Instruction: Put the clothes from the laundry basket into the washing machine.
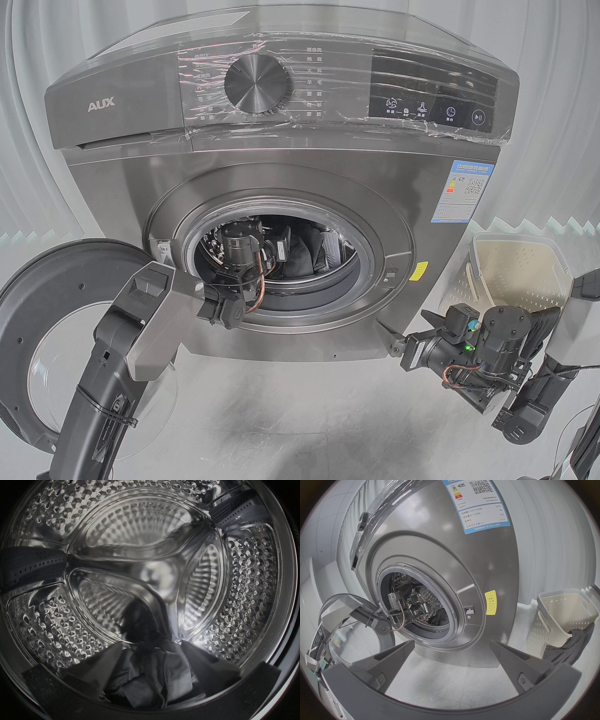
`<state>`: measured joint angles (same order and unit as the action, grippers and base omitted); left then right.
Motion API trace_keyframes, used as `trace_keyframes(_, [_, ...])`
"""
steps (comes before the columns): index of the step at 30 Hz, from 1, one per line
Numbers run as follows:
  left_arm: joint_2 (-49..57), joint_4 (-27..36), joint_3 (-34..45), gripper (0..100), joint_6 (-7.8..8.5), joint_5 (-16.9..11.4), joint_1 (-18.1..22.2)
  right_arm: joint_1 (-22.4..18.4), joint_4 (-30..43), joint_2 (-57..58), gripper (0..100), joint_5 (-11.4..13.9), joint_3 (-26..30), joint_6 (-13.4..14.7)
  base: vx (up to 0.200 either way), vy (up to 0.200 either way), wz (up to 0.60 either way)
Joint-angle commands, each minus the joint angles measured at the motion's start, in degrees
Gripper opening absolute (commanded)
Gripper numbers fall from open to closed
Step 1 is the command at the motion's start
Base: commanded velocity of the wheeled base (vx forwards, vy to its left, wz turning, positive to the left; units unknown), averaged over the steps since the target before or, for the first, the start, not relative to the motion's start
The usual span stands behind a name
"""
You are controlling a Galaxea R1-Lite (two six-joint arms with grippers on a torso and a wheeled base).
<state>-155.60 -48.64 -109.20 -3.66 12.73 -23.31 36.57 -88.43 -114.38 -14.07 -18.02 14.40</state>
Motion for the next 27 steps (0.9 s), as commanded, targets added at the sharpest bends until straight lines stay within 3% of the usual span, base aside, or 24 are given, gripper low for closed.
trace_keyframes(1, [1.6,0.1,3.5,100,-0.12,0.0,-0.5,0.0,0.0,0.0,100,0.0,0.2,0.0,0.0,0.0,0.0])
trace_keyframes(13, [12.7,-2.2,21.0,100,-0.56,0.0,-6.0,-0.2,-0.1,0.0,100,0.4,0.1,0.1,0.0,0.0,0.0])
trace_keyframes(20, [19.3,-6.9,38.1,100,-1.0,0.0,-11.1,-0.1,-0.1,0.0,100,0.3,0.6,0.2,0.0,0.0,0.0])
trace_keyframes(24, [22.7,-9.5,44.2,100,-1.7,0.1,-13.2,0.0,-0.1,0.0,100,0.3,0.9,0.4,0.0,0.0,0.0])
trace_keyframes(27, [31.0,-9.5,54.3,100,-3.11,0.1,-15.2,-0.1,-0.1,0.1,100,0.0,1.6,0.4,0.0,0.0,0.0])
